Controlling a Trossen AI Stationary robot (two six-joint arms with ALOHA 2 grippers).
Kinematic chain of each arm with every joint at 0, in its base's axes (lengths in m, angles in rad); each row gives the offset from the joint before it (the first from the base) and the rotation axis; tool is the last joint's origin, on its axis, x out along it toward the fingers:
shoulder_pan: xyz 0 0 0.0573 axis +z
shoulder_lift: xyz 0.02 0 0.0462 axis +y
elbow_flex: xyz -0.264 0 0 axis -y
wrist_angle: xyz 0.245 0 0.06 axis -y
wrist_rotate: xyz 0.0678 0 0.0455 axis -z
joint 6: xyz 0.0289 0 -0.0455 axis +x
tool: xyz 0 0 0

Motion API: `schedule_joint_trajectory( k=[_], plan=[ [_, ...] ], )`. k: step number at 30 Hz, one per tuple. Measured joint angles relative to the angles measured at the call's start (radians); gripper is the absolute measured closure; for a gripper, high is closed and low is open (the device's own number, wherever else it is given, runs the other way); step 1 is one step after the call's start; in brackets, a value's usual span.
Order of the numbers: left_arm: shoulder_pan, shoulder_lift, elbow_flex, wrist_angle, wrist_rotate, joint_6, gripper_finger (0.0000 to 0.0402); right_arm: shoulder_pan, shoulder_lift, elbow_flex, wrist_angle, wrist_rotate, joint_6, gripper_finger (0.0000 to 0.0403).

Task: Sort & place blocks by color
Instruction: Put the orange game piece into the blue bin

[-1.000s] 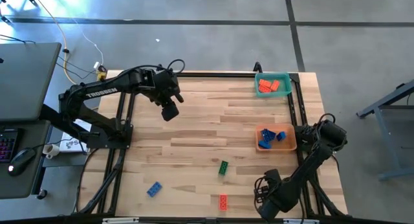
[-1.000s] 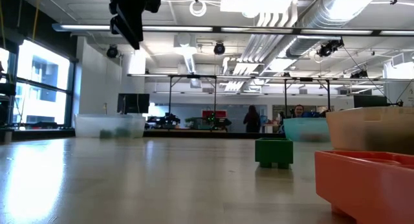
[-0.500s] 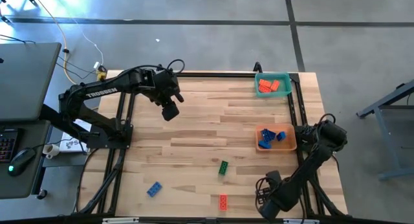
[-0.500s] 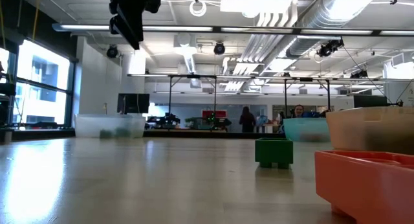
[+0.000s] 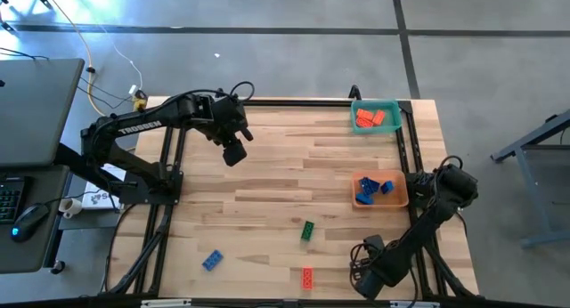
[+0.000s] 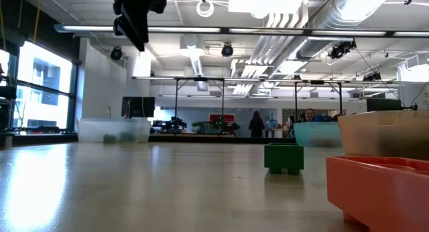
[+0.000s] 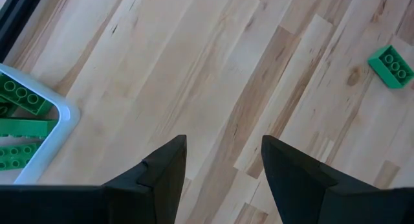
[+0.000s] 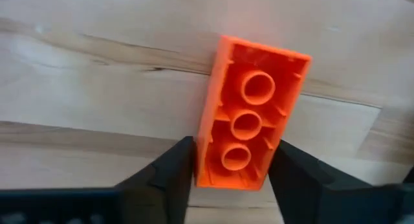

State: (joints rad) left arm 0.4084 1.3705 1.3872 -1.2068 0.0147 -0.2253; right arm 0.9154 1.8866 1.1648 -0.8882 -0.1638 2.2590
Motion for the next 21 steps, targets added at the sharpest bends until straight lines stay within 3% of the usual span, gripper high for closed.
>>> schedule_joint_trajectory(
  k=[4, 10, 21],
  plan=[
    [0.000, 0.000, 0.000, 0.000, 0.000, 0.000, 0.0215, 0.001, 0.000, 0.000, -0.005, -0.010, -0.009, 0.0292],
    [0.000, 0.000, 0.000, 0.000, 0.000, 0.001, 0.0215, 0.001, 0.002, 0.010, -0.014, 0.007, -0.017, 0.0293],
    [0.000, 0.000, 0.000, -0.001, 0.000, 0.012, 0.0215, -0.066, -0.023, 0.115, -0.152, 0.259, -0.069, 0.0293]
  ],
)
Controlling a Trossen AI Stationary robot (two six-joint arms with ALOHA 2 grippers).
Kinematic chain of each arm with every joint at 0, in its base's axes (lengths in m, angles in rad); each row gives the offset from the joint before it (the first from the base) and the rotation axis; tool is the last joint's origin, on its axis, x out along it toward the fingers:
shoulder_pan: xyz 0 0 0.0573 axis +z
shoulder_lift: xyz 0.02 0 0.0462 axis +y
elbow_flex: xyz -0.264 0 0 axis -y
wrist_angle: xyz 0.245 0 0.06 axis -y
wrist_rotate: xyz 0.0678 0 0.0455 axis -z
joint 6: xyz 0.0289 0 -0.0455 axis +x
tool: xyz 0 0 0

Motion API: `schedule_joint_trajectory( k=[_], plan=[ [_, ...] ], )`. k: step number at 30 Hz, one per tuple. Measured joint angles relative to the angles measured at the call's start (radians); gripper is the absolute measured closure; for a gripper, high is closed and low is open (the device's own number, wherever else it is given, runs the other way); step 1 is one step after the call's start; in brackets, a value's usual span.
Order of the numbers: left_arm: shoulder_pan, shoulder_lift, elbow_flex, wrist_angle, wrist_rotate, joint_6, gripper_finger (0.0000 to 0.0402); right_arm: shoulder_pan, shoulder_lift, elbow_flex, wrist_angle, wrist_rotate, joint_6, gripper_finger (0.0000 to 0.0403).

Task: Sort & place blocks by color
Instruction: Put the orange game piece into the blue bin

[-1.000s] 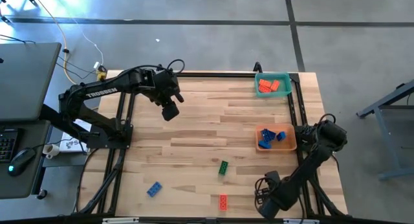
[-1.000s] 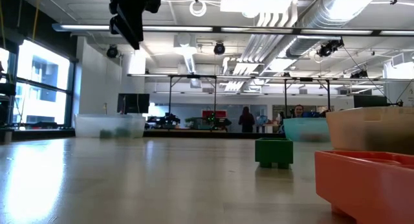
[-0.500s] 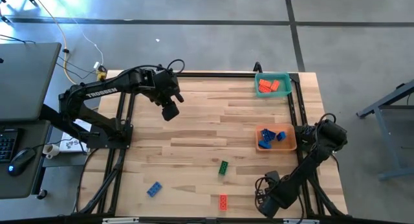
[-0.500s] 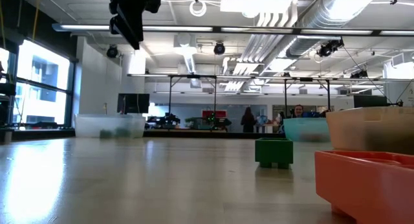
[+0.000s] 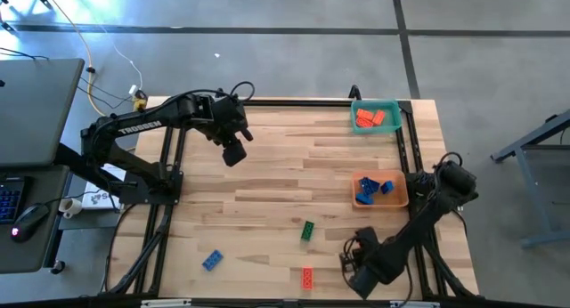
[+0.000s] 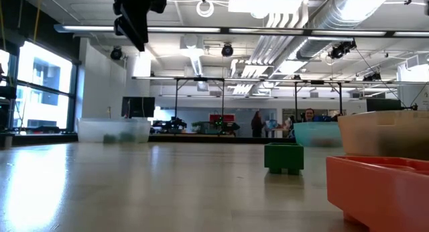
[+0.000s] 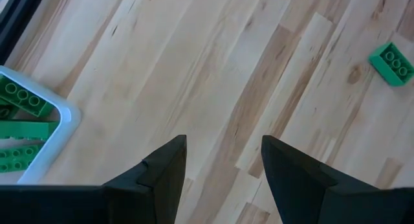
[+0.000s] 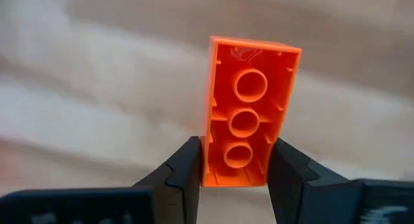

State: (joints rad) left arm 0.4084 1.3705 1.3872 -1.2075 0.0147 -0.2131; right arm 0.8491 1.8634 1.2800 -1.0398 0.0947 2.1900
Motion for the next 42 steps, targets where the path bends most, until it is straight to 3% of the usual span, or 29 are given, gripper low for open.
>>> schedule_joint_trajectory(
  k=[13, 21, 29, 42],
  plan=[
    [0.001, 0.000, 0.000, 0.000, 0.000, 0.095, 0.0215, -0.257, -0.242, -0.006, -0.330, 0.216, -0.235, 0.0293],
    [0.002, 0.000, 0.000, 0.005, 0.000, 0.174, 0.0215, -0.495, -0.399, -0.006, -0.396, 0.371, -0.491, 0.0293],
    [0.002, 0.000, 0.000, 0.047, 0.000, 0.214, 0.0215, -0.764, -0.473, -0.006, -0.393, 0.428, -0.783, 0.0293],
    [0.002, 0.000, 0.000, 0.048, -0.003, 0.270, 0.0215, -1.174, -0.475, -0.006, -0.382, 0.453, -1.191, 0.0293]
  ],
)
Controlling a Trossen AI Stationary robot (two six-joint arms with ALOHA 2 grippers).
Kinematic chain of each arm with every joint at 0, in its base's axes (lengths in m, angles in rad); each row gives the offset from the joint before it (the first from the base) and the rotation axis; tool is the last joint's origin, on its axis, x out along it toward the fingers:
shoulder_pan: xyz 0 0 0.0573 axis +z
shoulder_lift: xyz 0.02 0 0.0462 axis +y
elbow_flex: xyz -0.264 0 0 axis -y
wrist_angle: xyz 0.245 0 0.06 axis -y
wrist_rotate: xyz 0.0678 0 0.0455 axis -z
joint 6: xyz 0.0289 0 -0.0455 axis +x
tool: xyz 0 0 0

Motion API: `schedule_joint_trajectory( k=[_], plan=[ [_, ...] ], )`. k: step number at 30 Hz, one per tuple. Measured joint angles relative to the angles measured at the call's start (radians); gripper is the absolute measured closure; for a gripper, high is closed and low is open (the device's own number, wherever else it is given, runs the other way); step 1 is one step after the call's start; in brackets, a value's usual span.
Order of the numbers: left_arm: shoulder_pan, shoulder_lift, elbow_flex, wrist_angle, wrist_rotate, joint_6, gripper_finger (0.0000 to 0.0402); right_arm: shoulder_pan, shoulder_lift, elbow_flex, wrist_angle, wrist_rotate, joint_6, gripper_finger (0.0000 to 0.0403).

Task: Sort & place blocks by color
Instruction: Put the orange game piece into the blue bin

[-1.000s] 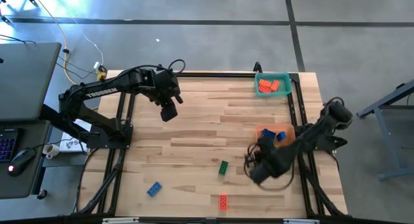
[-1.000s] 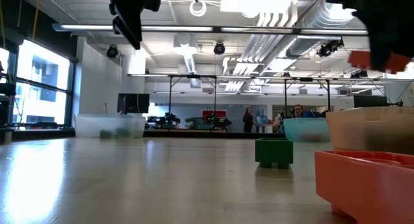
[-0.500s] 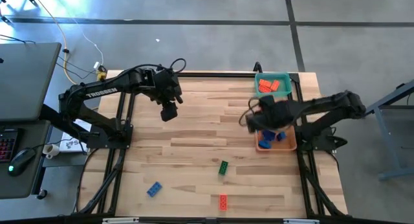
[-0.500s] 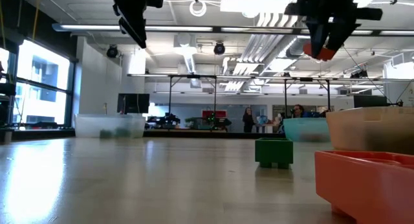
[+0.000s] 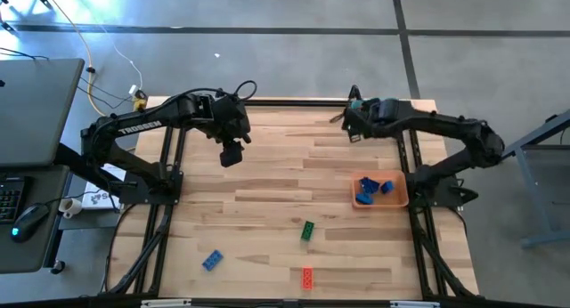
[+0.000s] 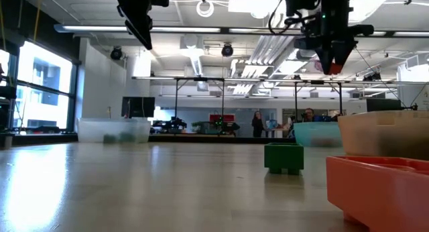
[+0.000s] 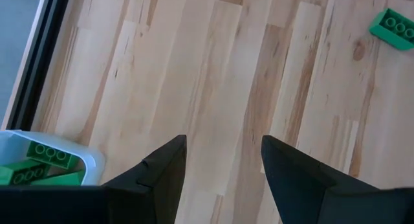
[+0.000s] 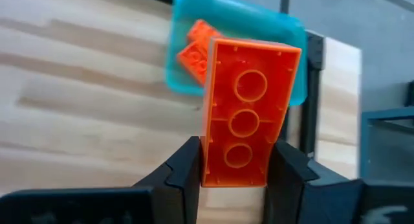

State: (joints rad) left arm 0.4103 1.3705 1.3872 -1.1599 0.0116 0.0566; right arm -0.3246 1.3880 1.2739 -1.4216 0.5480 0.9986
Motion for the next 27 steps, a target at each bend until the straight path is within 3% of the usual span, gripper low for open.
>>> schedule_joint_trajectory(
  k=[8, 17, 27],
  plan=[
    [0.000, 0.000, 0.000, -0.001, -0.008, -0.033, 0.0215, -0.226, 0.000, 0.000, 0.154, -0.011, -0.305, 0.0293],
    [0.019, 0.000, 0.000, -0.023, -0.081, -0.171, 0.0191, -0.464, 0.049, 0.000, 0.370, -0.146, -0.599, 0.0293],
    [0.031, 0.000, 0.000, -0.077, -0.045, -0.264, 0.0174, -0.588, 0.199, 0.000, 0.407, -0.243, -0.782, 0.0293]
  ],
)
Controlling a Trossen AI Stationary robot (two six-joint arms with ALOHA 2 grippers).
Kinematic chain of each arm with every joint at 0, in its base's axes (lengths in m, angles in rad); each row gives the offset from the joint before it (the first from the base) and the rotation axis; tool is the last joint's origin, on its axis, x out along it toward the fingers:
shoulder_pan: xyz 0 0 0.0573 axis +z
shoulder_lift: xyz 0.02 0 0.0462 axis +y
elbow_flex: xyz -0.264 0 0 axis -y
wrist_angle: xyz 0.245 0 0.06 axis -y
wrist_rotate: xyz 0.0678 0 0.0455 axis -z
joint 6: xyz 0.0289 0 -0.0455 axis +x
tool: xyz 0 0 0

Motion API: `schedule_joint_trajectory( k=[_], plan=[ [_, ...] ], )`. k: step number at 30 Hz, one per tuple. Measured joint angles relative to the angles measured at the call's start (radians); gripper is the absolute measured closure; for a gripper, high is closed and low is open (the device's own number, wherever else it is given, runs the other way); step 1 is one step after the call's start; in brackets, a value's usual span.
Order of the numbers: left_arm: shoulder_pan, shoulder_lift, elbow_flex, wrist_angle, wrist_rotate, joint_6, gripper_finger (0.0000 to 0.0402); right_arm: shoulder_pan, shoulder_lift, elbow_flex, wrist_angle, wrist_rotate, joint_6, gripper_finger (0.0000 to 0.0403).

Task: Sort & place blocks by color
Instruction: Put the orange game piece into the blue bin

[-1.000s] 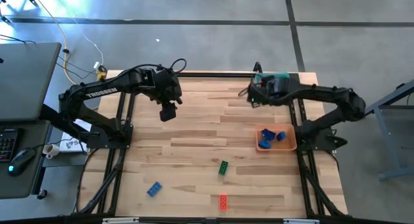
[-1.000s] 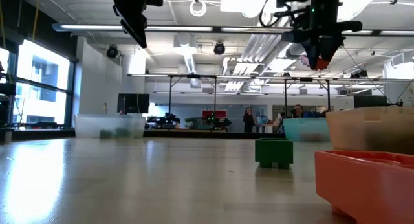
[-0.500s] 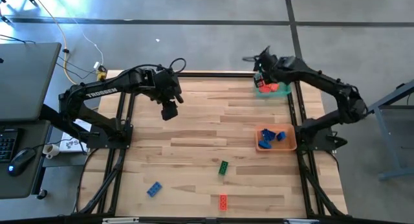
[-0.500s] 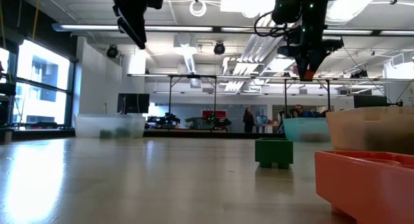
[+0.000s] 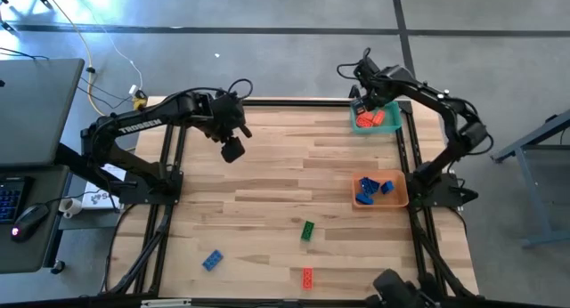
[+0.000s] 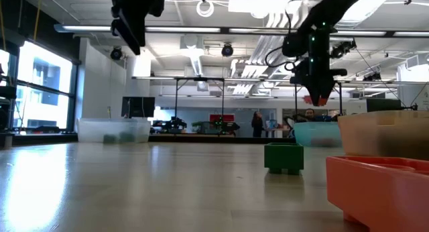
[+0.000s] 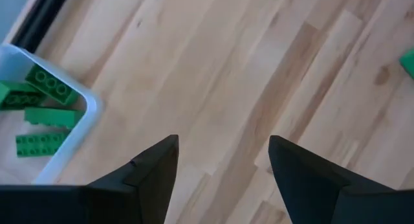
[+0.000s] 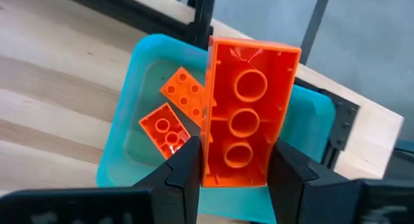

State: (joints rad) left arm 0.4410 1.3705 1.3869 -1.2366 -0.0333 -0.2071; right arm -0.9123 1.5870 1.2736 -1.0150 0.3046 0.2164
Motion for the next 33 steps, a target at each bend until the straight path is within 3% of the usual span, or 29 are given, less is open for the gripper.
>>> schedule_joint_trajectory(
  k=[18, 21, 29, 33],
  plan=[
    [-0.147, 0.000, -0.001, -0.015, 0.004, -0.158, 0.0176, -0.071, 0.164, 0.000, 0.011, -0.129, -0.167, 0.0293],
    [-0.164, 0.000, -0.050, 0.011, 0.043, -0.185, 0.0176, -0.089, 0.188, 0.000, 0.012, -0.182, -0.173, 0.0293],
    [-0.254, 0.001, -0.218, 0.058, 0.082, -0.279, 0.0177, -0.111, 0.199, 0.000, 0.012, -0.187, -0.214, 0.0292],
    [-0.304, 0.001, -0.269, 0.086, 0.132, -0.350, 0.0177, -0.121, 0.199, 0.000, 0.012, -0.192, -0.231, 0.0249]
  ],
)
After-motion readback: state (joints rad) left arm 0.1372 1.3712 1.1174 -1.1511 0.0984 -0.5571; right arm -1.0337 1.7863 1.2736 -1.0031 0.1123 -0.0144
